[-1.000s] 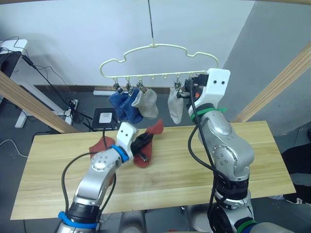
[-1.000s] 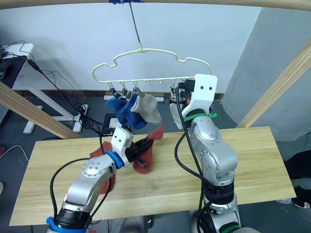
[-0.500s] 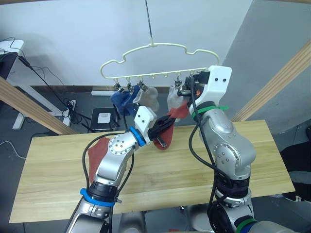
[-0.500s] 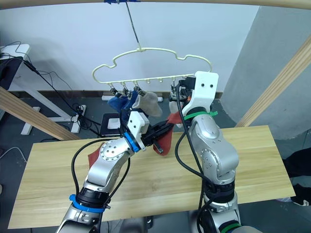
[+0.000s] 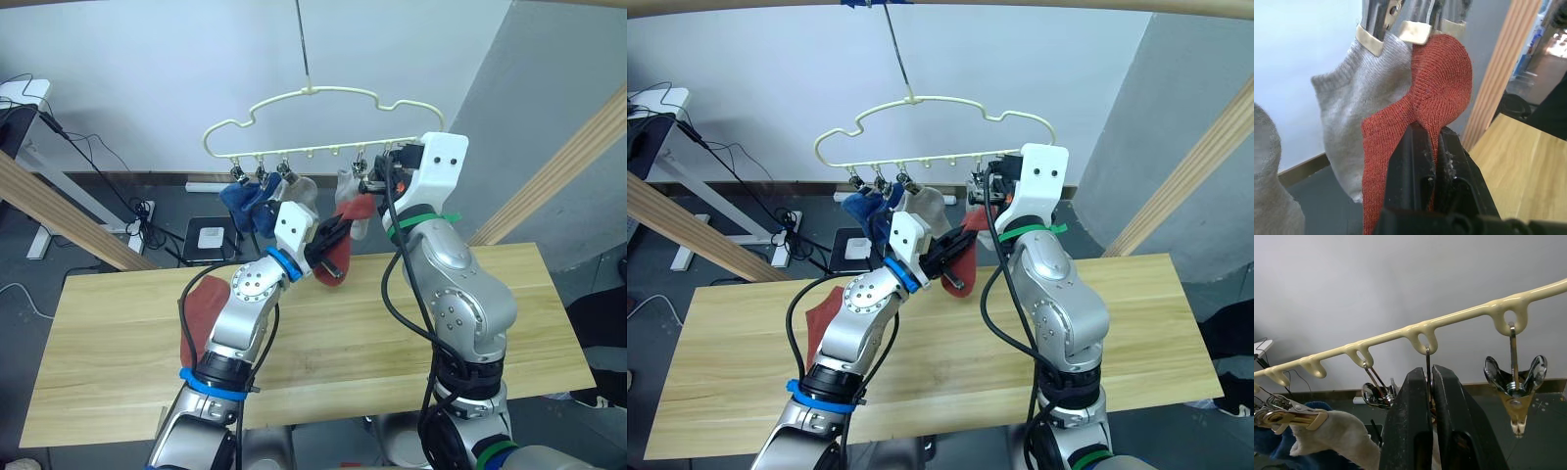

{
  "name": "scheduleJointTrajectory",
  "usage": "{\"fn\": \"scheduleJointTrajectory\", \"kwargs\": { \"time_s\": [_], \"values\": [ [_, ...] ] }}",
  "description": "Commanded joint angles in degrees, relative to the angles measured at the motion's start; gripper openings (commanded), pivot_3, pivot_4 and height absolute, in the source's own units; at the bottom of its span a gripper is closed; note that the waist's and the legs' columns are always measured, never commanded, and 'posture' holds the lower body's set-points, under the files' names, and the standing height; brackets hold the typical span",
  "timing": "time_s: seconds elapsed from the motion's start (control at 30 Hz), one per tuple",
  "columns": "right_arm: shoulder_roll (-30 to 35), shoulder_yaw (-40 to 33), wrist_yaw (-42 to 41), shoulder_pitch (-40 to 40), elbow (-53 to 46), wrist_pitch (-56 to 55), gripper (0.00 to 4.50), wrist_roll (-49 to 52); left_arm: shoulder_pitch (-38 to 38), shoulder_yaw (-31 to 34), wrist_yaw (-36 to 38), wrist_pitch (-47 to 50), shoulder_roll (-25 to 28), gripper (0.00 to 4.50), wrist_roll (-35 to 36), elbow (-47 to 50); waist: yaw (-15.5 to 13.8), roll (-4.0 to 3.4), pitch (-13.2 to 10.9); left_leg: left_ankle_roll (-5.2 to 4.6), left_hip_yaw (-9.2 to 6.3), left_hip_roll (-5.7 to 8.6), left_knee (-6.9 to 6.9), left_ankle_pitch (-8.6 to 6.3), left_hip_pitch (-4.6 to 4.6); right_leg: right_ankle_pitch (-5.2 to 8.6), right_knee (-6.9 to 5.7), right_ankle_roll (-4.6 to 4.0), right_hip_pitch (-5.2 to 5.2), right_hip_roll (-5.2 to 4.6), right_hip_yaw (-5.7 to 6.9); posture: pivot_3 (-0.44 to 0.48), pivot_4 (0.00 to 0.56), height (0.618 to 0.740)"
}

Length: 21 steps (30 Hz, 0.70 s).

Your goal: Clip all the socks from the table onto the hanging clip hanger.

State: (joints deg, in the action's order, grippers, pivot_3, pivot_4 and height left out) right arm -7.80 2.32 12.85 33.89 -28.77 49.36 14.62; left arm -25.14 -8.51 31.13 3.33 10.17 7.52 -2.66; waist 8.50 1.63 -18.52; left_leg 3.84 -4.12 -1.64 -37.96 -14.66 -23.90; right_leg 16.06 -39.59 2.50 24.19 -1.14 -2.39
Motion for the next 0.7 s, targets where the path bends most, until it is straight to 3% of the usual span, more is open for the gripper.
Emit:
{"fn": "scheduleJointTrajectory", "kwargs": {
  "time_s": [0.03,0.37,0.47,0.57,0.67,0.7],
  "values": [
    [-1.48,-0.29,0.49,1.10,-2.34,-0.04,0.00,-0.15,-0.98,0.03,-1.32,-1.14,-0.95,0.02,-0.52,0.83,0.00,0.00,0.00,0.00,0.00,0.00,0.00,0.00,0.00,0.00,0.00,0.00,0.00,0.00,0.00,-0.281,0.288,0.740],
    [-2.79,-0.38,0.76,0.33,-2.83,-0.20,0.00,0.73,-2.21,-0.38,-2.41,-1.17,-2.60,0.02,-1.22,0.03,0.05,0.00,0.00,0.00,0.01,0.00,0.00,0.00,0.00,0.00,-0.01,0.00,0.00,0.00,0.00,-0.281,0.289,0.740],
    [-3.03,-0.44,0.95,0.04,-3.18,0.17,0.79,1.01,-2.20,-0.49,-2.05,-1.17,-2.62,0.00,-1.17,-0.04,0.08,0.00,0.00,0.00,0.01,0.01,0.00,0.00,0.00,0.00,0.00,0.00,0.00,0.00,-0.01,-0.283,0.289,0.740],
    [-2.34,-0.60,0.55,-0.18,-3.93,1.03,1.90,1.47,-2.19,-0.48,-1.41,-1.79,-2.52,0.00,-0.90,0.03,0.18,0.00,0.00,0.00,0.01,0.00,0.00,0.00,0.00,0.00,0.00,0.00,0.00,0.00,-0.01,-0.283,0.289,0.740],
    [-1.62,-0.91,-0.58,-0.58,-4.97,2.41,1.90,2.68,-2.28,-0.33,-1.38,-1.85,-2.07,0.00,-1.47,-0.25,0.35,0.00,0.00,0.00,0.01,0.00,0.01,0.00,0.00,0.00,0.00,0.00,0.00,0.00,-0.01,-0.286,0.290,0.740],
    [-1.46,-0.97,-1.00,-0.78,-5.39,2.99,1.94,3.12,-2.38,-0.31,-1.62,-1.56,-1.91,0.52,-1.82,-0.40,0.39,0.00,0.00,0.00,0.01,0.00,0.01,0.00,0.00,0.00,0.00,0.00,0.00,0.00,-0.01,-0.286,0.290,0.740]
  ]
}}
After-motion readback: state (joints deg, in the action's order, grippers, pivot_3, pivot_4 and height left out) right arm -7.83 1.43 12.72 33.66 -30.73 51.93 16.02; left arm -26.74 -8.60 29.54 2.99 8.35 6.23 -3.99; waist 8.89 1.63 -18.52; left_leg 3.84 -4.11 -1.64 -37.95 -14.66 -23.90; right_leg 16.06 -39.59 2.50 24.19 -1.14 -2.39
